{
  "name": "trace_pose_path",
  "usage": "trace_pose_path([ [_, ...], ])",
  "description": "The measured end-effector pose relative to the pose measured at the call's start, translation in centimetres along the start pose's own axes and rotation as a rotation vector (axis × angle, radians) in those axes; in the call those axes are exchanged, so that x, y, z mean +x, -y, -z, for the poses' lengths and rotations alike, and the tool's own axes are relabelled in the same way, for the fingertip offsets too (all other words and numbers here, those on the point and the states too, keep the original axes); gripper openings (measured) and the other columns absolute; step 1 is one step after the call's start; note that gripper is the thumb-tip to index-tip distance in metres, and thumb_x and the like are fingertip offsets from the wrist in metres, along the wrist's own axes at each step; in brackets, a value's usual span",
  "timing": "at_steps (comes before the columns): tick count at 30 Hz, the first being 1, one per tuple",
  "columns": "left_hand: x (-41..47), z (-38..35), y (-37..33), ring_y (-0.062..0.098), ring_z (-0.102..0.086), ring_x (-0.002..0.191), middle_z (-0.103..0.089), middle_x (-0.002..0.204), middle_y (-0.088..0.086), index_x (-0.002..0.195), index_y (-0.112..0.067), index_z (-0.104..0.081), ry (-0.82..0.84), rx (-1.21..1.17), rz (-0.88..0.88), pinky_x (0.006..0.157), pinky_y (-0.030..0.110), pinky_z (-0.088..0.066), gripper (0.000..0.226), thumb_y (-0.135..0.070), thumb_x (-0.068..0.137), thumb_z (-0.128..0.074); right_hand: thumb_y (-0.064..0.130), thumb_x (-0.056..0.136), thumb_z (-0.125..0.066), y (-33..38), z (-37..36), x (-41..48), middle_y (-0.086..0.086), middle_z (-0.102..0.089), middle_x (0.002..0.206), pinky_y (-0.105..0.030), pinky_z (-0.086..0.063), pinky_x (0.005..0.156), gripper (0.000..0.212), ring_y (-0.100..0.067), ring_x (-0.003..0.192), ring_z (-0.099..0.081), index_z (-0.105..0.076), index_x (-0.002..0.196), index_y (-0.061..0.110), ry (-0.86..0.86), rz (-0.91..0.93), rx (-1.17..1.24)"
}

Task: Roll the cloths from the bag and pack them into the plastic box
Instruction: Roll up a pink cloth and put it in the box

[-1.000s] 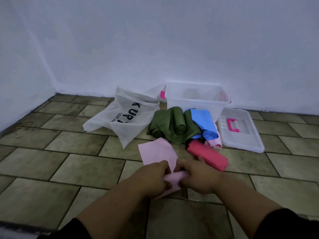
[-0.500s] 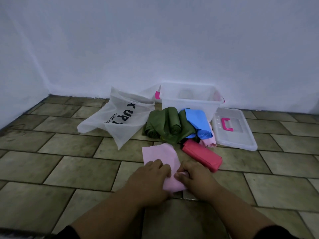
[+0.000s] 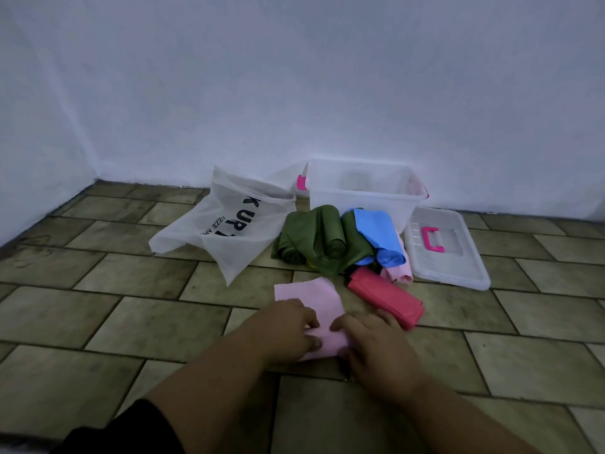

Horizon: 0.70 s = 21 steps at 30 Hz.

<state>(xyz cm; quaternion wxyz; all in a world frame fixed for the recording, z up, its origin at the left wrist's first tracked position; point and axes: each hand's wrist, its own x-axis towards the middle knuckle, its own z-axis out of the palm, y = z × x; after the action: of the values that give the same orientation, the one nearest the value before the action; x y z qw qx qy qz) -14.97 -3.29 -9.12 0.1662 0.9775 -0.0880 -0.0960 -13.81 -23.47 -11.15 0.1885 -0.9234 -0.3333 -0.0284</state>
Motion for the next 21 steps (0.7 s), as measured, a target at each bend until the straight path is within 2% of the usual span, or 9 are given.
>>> trace_pose_path([
  [2,-0.3,-0.5,-0.1,0.014,-0.046,0.111,-0.046,0.127,-0.005,0.13,-0.032,-0.051,-0.109,0.069,-0.063,0.088,0.028,-0.039,0.047,-0.044,0.085,-0.055,0.036,0.084,-0.056,-0.4,0.2,0.8,0.016,-0.058,0.122,-0.035,-0.02,0.106,0.037,-0.007,0.117,-0.049,-0.05,0.12,0.041,0.063,-0.02,-0.006],
  [5,-1.1,-1.5,-0.2,0.011,-0.046,0.1,-0.049,0.119,-0.008,0.122,-0.032,-0.045,-0.198,0.065,-0.126,0.078,0.023,-0.036,0.045,-0.037,0.081,-0.06,0.037,0.088,-0.052,-0.5,0.5,1.8,0.016,-0.056,0.126,-0.036,-0.021,0.106,0.036,-0.008,0.119,-0.048,-0.047,0.123,0.042,0.099,-0.039,-0.005],
  [9,-0.8,-1.3,0.2,0.008,-0.043,0.086,-0.056,0.109,-0.007,0.104,-0.032,-0.045,-0.176,0.015,-0.036,0.071,0.022,-0.032,0.026,-0.036,0.082,-0.058,0.037,0.093,-0.044,-0.3,0.2,1.9,0.014,-0.054,0.131,-0.035,-0.022,0.108,0.034,-0.008,0.12,-0.048,-0.045,0.127,0.041,0.111,-0.035,0.003],
  [12,0.1,-0.9,0.4,0.012,-0.05,0.093,-0.059,0.114,-0.003,0.111,-0.03,-0.053,-0.064,-0.07,0.041,0.074,0.026,-0.035,0.03,-0.043,0.085,-0.058,0.035,0.085,-0.051,-0.2,-0.3,1.0,0.01,-0.052,0.131,-0.031,-0.03,0.104,0.046,-0.01,0.12,-0.047,-0.045,0.13,0.032,0.056,-0.006,0.007],
  [14,0.4,-0.7,0.5,0.012,-0.05,0.098,-0.059,0.119,-0.001,0.117,-0.029,-0.056,-0.017,-0.081,0.053,0.077,0.025,-0.035,0.032,-0.043,0.088,-0.055,0.035,0.081,-0.055,-0.1,-0.5,0.4,0.009,-0.054,0.125,-0.027,-0.032,0.098,0.045,-0.012,0.115,-0.05,-0.048,0.125,0.029,0.032,-0.005,0.025],
  [16,0.4,-0.7,0.5,0.012,-0.049,0.106,-0.053,0.127,-0.003,0.124,-0.029,-0.056,-0.074,0.011,0.005,0.085,0.026,-0.038,0.038,-0.044,0.089,-0.053,0.041,0.084,-0.053,-0.3,-0.7,0.3,0.013,-0.054,0.124,-0.028,-0.029,0.102,0.04,-0.009,0.115,-0.049,-0.046,0.123,0.033,0.05,-0.023,0.005],
  [18,-0.2,-1.0,0.5,0.012,-0.046,0.11,-0.046,0.128,-0.007,0.128,-0.031,-0.051,-0.201,0.048,-0.044,0.088,0.025,-0.037,0.048,-0.05,0.084,-0.054,0.047,0.087,-0.048,-0.5,-0.7,0.8,0.015,-0.052,0.129,-0.032,-0.021,0.108,0.04,-0.006,0.121,-0.046,-0.043,0.126,0.037,0.068,-0.049,-0.024],
  [21,-1.0,-1.7,0.5,0.01,-0.042,0.11,-0.044,0.124,-0.01,0.12,-0.033,-0.046,-0.257,0.092,-0.133,0.087,0.023,-0.036,0.045,-0.044,0.079,-0.059,0.052,0.089,-0.042,-0.7,-0.8,1.2,0.014,-0.046,0.136,-0.034,-0.02,0.109,0.043,-0.007,0.127,-0.037,-0.042,0.131,0.039,0.053,-0.074,-0.064],
])
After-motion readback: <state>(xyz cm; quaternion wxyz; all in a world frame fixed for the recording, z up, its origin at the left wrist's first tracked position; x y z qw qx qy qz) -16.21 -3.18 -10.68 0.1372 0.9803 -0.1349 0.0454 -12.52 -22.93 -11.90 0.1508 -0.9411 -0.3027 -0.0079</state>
